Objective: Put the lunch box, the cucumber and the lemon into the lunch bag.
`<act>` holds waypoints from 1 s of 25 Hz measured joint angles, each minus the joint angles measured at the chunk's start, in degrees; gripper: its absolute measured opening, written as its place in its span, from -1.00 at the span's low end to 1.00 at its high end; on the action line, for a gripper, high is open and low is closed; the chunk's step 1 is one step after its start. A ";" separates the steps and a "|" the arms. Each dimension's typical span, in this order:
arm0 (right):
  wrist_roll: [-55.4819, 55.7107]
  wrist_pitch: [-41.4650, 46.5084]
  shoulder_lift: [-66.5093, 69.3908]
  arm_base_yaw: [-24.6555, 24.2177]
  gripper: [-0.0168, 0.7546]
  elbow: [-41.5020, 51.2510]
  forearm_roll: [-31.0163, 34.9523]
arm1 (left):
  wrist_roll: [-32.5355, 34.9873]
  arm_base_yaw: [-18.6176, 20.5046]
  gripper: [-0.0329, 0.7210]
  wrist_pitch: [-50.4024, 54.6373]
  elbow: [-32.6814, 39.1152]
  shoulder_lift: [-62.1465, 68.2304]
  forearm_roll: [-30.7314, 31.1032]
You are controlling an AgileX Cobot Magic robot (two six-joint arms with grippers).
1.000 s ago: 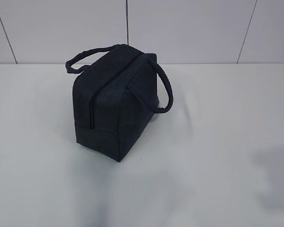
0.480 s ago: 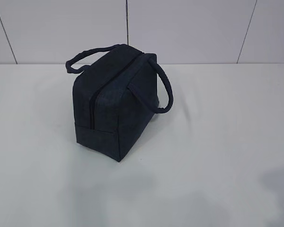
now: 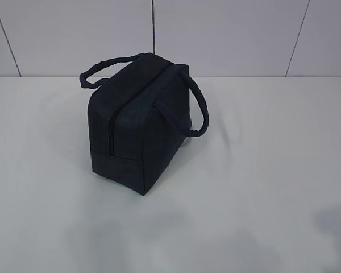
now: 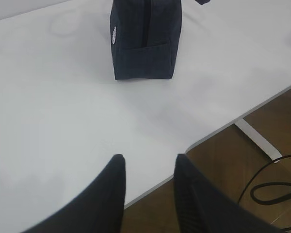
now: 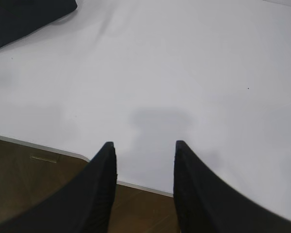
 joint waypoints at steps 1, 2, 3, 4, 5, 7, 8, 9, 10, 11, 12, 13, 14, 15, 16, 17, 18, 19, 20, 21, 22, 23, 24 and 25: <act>0.00 -0.10 0.00 0.00 -0.13 0.04 0.00 | -0.12 0.00 -0.26 0.00 0.00 0.00 0.00; 0.00 -0.24 0.00 0.00 -0.13 0.19 0.00 | -0.21 0.00 -0.26 0.00 0.00 0.00 0.11; 0.00 -0.36 0.00 0.00 -0.14 0.30 0.00 | -0.24 0.00 -0.26 0.00 0.00 0.00 0.08; 0.00 -0.36 0.00 0.00 -0.13 0.42 0.00 | -0.24 0.00 -0.26 -0.03 0.00 0.00 0.08; 0.00 -0.43 0.00 0.00 -0.13 0.42 0.00 | -0.34 0.00 -0.26 -0.03 0.00 0.00 0.14; 0.00 -0.43 0.00 0.00 -0.14 0.49 0.00 | -0.34 0.13 -0.26 -0.14 0.00 0.00 0.14; 0.00 -0.43 0.00 0.00 -0.13 0.49 0.11 | -0.34 0.65 -0.26 -0.14 0.00 0.00 0.14; 0.00 -0.43 0.00 0.00 -0.14 0.49 0.11 | -0.34 1.38 -0.26 -0.14 0.00 0.00 0.23; 0.00 -0.43 0.00 0.00 -0.13 0.49 0.11 | -0.34 2.67 -0.26 -0.14 0.00 0.00 0.23; 0.00 -0.43 0.00 0.00 -0.13 0.49 0.11 | -0.34 4.36 -0.26 -0.14 0.00 0.00 0.23; 0.00 -0.43 0.00 0.00 -0.13 0.49 0.11 | -0.34 6.38 -0.26 -0.14 0.00 0.00 0.23; 0.00 -0.43 0.00 0.00 -0.13 0.49 0.36 | -0.34 8.13 -0.26 -0.14 0.00 0.00 0.23; 0.00 -0.43 0.00 0.00 -0.14 0.49 0.72 | -0.34 10.07 -0.26 -0.14 0.00 0.00 0.23; 0.00 -0.43 0.00 0.00 -0.14 0.49 1.39 | -0.34 11.65 -0.26 -0.14 0.00 0.00 0.12; 0.00 -0.43 0.00 -0.13 -0.14 0.49 2.17 | -0.34 12.68 -0.26 -0.14 0.00 0.00 0.12; 0.09 -0.43 0.00 -0.37 -0.14 0.49 2.75 | -0.34 13.43 -0.26 -0.14 0.00 0.00 0.03; 0.09 -0.43 0.00 -0.64 -0.14 0.49 3.36 | -0.34 13.86 -0.26 -0.14 0.00 0.00 0.03; 0.09 -0.43 0.00 -0.98 -0.14 0.49 3.76 | -0.34 14.05 -0.26 -0.14 0.00 0.00 0.03; 0.11 -0.43 0.00 -1.15 -0.14 0.49 4.16 | -0.34 14.18 -0.26 -0.14 0.00 0.00 0.03; 0.21 -0.43 0.00 -1.41 -0.14 0.49 4.16 | -0.34 14.18 -0.26 -0.14 0.00 0.00 0.15; 0.21 -0.43 0.00 -1.71 -0.14 0.49 4.16 | -0.34 14.18 -0.26 -0.14 0.00 0.00 0.28; 0.21 -0.43 0.00 -2.33 -0.14 0.49 4.16 | -0.34 14.30 -0.26 -0.14 0.00 0.00 0.28; 0.21 -0.43 0.00 -2.95 -0.14 0.55 4.16 | -0.34 14.44 -0.26 -0.14 0.00 0.00 0.36; 0.21 -0.43 0.00 -3.86 -0.14 0.55 4.16 | -0.34 14.79 -0.26 -0.14 0.00 0.00 0.36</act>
